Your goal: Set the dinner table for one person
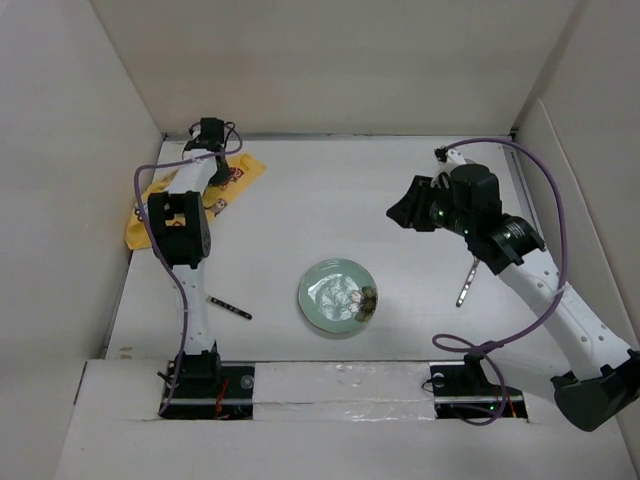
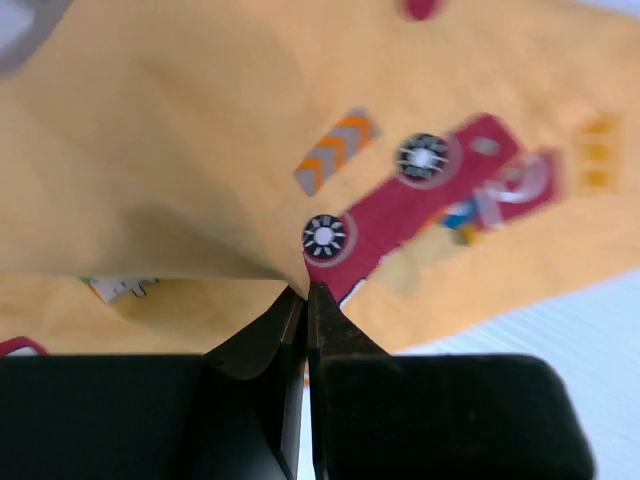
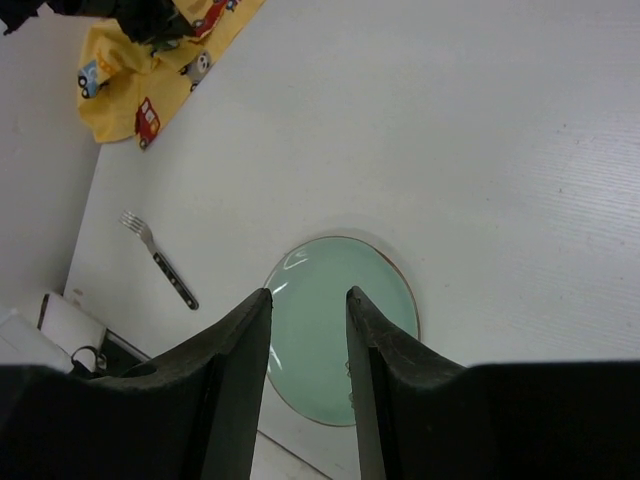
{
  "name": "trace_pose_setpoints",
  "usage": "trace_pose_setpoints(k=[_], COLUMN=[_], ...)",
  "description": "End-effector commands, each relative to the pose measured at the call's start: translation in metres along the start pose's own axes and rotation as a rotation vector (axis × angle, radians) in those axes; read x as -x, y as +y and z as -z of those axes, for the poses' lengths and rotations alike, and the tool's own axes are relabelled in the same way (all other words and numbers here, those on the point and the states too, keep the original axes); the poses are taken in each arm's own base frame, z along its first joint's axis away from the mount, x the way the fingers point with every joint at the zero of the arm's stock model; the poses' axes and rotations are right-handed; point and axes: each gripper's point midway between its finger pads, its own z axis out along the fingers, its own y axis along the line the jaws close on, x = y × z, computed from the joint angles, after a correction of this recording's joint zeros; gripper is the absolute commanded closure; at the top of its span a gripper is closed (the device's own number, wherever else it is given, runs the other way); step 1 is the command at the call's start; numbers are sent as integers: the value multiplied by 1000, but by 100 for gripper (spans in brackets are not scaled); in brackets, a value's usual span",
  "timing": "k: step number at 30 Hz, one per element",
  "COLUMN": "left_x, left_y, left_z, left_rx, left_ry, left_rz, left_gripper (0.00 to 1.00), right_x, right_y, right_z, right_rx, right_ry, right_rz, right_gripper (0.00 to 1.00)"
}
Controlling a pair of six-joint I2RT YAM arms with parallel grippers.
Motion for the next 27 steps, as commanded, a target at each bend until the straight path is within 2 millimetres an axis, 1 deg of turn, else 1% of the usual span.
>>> trace_pose_setpoints(k=[1,2,3,4,5,6,7,8,9,10,11,12,14,15,16,17,18,19,20,21,22,23,24,25,26,27], left_x=[75,78,90,95,97,110,110,113,115,114,112,113,111,107,104,98,99,96,87,89,89,81,83,80,80,81], left_y=[-76,-87,-104,-113,-125,-144,-144,-151,-150,-154,-154,-149,-144,-137,-131,-128,-127,-127,-126,-126,-124,-130,-134,-139,-145,-152], left_z=[134,151,183,211,235,304,305,333,366,389,402,438,459,481,482,494,499,497,484,475,455,438,427,415,382,369], left_rx=[-317,-367,-436,-509,-592,-794,-796,-869,-951,-1013,-1056,-1140,-1188,-1231,-1281,-1319,-1351,-1374,-1391,-1389,-1366,-1395,-1414,-1416,-1392,-1394], left_ry=[-214,-227,-273,-285,-290,-335,-336,-360,-383,-396,-395,-434,-445,-461,-426,-421,-435,-418,-358,-354,-320,-239,-224,-193,-141,-125], left_rz=[-22,-29,-35,-34,-40,-51,-52,-58,-70,-65,-65,-77,-71,-80,-64,-87,-91,-93,-91,-88,-73,-77,-78,-70,-42,-34], left_gripper=[100,100,100,100,100,100,100,100,100,100,100,100,100,100,100,100,100,100,100,100,100,100,100,100,100,100], right_x=[4,5,6,9,14,20,20,26,30,32,34,42,47,51,58,58,62,67,69,67,69,73,73,71,73,73], right_y=[10,10,10,11,13,20,20,22,24,25,25,28,27,26,20,20,16,11,7,5,0,-4,-5,-12,-12,-21], right_z=[-8,-12,-13,-15,-19,-22,-22,-25,-26,-28,-32,-31,-33,-35,-36,-36,-37,-37,-38,-41,-43,-45,-48,-55,-59,-66], right_rx=[39,37,39,40,42,53,53,55,58,57,53,59,43,29,-13,-15,-44,-61,-70,-74,-87,-94,-95,-109,-106,-140], right_ry=[-17,-14,-17,-21,-25,-34,-34,-42,-51,-55,-54,-73,-90,-98,-120,-117,-131,-143,-147,-142,-144,-154,-153,-146,-151,-153], right_rz=[4,4,4,7,9,13,13,15,16,17,16,19,18,19,13,13,11,6,4,8,5,1,2,1,6,16], right_gripper=[57,56,55,53,52,48,48,47,43,41,39,35,31,27,23,23,18,14,10,9,8,8,8,8,7,5])
